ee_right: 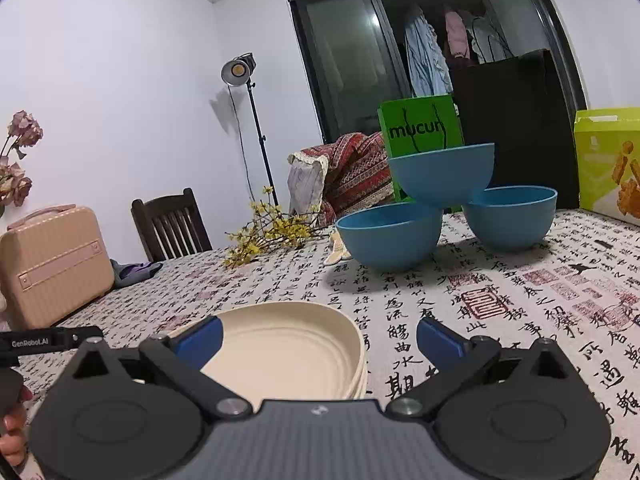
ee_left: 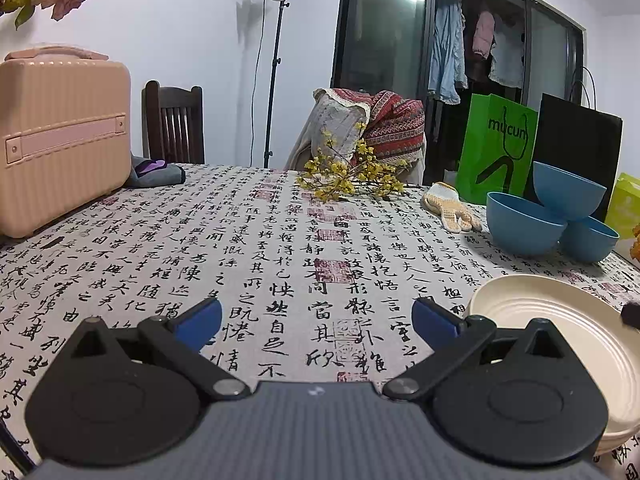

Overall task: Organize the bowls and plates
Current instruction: 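Withdraw both open grippers from the plate stack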

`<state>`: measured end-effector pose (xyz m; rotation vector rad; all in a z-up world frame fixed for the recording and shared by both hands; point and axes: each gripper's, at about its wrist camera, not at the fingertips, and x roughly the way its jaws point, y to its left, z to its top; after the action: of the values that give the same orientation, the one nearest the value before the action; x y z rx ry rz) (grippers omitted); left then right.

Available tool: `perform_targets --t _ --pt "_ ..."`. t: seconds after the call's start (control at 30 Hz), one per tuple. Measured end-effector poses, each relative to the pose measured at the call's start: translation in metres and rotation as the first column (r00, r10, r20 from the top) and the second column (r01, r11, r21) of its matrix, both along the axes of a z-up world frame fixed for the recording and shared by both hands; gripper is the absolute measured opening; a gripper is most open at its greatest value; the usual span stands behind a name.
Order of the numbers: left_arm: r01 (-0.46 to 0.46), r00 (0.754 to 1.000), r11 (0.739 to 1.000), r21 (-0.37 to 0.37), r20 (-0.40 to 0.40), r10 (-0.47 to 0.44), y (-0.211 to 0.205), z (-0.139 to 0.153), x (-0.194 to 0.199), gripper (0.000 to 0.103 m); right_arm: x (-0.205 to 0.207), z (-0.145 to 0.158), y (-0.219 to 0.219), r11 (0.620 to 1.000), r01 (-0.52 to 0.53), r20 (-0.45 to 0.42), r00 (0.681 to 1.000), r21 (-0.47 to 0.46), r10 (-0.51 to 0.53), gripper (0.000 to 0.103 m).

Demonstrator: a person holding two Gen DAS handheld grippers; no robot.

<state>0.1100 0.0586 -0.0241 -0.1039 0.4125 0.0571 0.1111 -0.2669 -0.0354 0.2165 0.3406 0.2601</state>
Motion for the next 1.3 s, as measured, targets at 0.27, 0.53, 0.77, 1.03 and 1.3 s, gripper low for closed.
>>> perform_targets --t 0.27,0.53,0.77,1.03,1.3 --pt "-0.001 1.0 1.0 0.0 0.001 0.001 0.0 0.0 0.0 0.103 -0.004 -0.001 0.013 0.997 -0.027 0.005 1.0 -0.076 0.028 0.103" --pt "-0.002 1.0 1.0 0.008 -0.004 0.002 -0.001 0.0 0.001 0.103 -0.004 -0.001 0.01 0.998 -0.004 0.002 1.0 -0.055 0.004 0.103" --pt "-0.007 1.0 1.0 0.016 -0.009 0.007 -0.005 0.004 -0.001 0.103 -0.005 0.003 0.005 1.0 0.018 0.006 1.0 -0.02 -0.018 0.103" --pt "0.018 1.0 0.999 0.033 0.016 -0.019 -0.017 0.022 -0.006 0.103 -0.007 0.02 0.005 0.999 0.039 0.035 0.999 -0.013 -0.038 0.103" --pt "0.069 0.996 0.997 0.042 0.046 -0.071 -0.035 0.047 -0.009 0.103 -0.005 0.042 0.002 0.998 0.055 0.066 0.996 -0.019 -0.053 0.103"
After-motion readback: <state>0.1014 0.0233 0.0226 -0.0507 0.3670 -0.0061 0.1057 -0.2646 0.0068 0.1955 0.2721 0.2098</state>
